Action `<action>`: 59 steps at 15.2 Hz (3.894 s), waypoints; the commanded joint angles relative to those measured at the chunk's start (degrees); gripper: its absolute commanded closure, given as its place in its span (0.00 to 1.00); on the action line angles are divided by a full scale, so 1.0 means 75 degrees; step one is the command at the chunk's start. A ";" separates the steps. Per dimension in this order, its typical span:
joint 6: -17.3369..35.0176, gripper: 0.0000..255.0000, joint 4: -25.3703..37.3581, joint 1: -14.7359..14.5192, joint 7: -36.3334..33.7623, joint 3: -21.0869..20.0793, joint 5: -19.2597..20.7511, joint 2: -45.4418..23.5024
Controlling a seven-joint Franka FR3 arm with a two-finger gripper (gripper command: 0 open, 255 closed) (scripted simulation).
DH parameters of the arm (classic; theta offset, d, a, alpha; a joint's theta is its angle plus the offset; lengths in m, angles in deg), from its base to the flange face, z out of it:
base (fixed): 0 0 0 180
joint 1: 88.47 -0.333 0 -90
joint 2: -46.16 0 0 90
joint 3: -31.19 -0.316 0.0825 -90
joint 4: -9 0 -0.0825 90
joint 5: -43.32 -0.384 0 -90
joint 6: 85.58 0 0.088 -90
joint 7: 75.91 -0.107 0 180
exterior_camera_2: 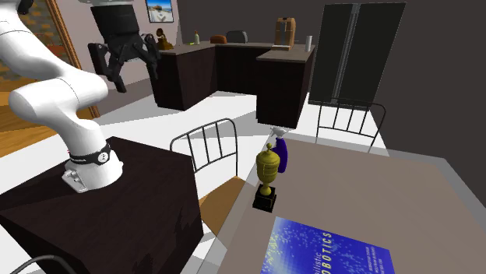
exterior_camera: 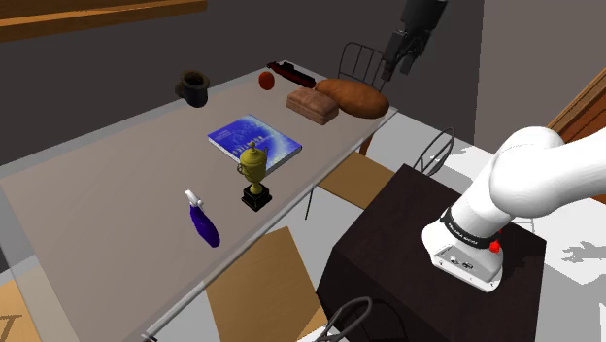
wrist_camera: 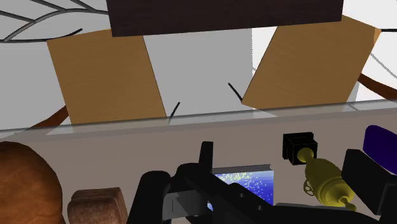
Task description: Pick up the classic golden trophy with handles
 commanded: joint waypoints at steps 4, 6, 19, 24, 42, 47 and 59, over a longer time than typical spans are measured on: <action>0.0621 0.00 0.0027 -0.0158 -0.0230 -0.0278 -0.0128 -0.0634; 0.1018 0.00 0.0096 -0.0252 -0.0381 -0.0460 -0.0194 -0.1091; 0.3032 0.00 0.1506 -0.0699 -0.1475 -0.1501 -0.0041 -0.4497; 0.3448 0.00 0.2475 -0.0883 -0.1984 -0.1765 0.0335 -0.5920; 0.4203 0.00 0.4693 -0.1518 -0.2907 -0.1826 0.1298 -0.9036; 0.4197 1.00 0.4701 -0.1518 -0.2906 -0.1826 0.1298 -0.9039; 0.3711 1.00 0.4876 -0.1491 -0.2838 -0.1870 0.1208 -0.8722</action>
